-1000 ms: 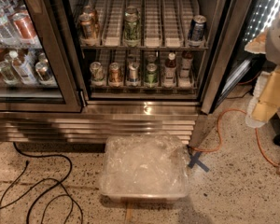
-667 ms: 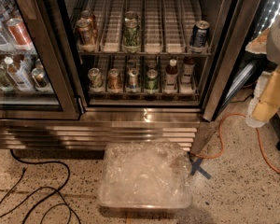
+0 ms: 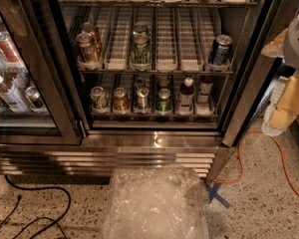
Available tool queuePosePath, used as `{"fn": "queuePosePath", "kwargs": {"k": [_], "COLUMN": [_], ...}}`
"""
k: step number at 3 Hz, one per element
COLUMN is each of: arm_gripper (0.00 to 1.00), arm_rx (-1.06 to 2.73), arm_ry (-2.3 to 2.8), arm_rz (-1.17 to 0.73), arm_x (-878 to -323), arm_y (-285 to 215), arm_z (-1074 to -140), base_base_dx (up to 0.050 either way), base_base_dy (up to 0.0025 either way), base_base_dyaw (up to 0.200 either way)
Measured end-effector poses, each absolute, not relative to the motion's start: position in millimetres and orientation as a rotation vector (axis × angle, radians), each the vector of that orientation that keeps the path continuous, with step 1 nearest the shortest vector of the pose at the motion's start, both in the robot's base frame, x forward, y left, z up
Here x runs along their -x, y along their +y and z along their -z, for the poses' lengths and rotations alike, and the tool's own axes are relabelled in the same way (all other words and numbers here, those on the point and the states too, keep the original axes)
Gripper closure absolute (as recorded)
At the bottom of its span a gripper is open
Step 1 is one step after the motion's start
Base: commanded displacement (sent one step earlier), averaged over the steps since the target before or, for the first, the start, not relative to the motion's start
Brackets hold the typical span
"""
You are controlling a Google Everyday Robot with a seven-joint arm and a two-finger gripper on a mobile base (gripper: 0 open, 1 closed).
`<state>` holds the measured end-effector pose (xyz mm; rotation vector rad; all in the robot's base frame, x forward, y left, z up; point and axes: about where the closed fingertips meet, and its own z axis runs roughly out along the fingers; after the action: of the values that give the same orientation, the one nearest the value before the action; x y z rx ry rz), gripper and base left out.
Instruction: Pick 7up can from bottom shelf of fridge
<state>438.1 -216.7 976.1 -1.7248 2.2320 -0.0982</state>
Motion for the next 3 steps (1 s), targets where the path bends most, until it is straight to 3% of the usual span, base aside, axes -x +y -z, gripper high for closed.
{"fn": "queuePosePath", "kwargs": {"k": [3], "arm_gripper": [0.0], "arm_rx": [1.725], "arm_ry": [2.232], "arm_rz": [0.098], "arm_x": [-438.1], "arm_y": [-216.7], "arm_z": [-976.1], "base_base_dx": [0.05], "base_base_dy": [-0.00001], "base_base_dyaw": [0.0]}}
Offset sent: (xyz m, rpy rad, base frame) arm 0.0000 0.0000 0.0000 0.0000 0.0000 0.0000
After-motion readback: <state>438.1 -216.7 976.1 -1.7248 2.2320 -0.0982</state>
